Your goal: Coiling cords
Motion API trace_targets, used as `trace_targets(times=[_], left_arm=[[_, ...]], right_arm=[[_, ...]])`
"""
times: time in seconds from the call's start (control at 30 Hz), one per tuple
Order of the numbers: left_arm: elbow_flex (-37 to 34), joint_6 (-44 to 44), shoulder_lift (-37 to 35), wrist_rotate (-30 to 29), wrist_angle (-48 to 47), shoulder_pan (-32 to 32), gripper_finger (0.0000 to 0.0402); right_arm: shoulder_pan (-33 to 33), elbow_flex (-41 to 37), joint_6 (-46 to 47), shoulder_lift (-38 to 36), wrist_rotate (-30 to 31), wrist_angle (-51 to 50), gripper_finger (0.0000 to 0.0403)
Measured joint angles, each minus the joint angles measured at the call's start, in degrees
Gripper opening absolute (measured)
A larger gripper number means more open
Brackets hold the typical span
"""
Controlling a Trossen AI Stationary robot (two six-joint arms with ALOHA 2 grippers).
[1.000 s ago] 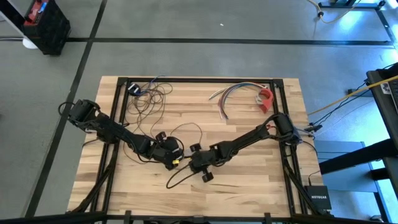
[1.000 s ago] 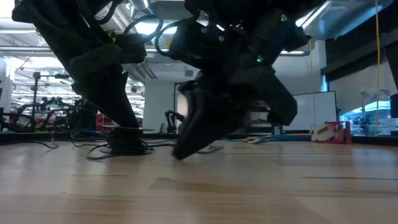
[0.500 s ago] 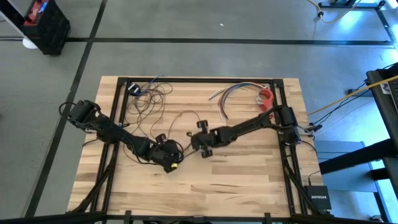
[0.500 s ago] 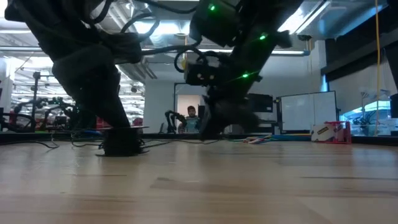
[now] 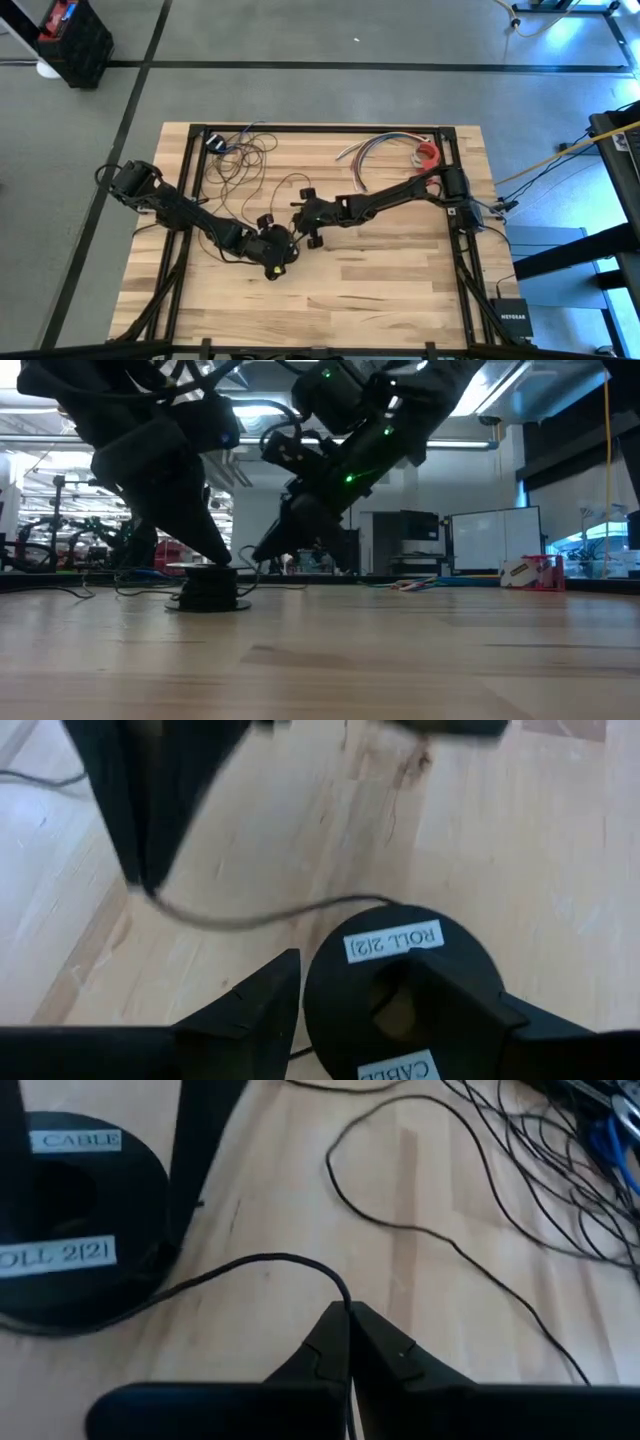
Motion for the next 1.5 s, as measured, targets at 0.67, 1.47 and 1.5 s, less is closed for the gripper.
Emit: trace_targets(times=[0.67,1.47,1.5], left_arm=[[3.17,8.91,0.00,0.59,-2.87,0.48,0.0180],[4.74,61.41,-0.03,-5.98,-13.45,5.86,0.0178],[4.74,62.28,-0.04,-6.09,-13.43,6.10,0.0175]], right_arm=[[-2.52,0.07,-1.19,2.65,-2.72,7.14,0.0014],[-2.54,0.11,-2.96,2.65,-5.14,7.29,0.0014],[-2.53,0.11,-2.95,2.65,-5.81,7.23,0.0014]])
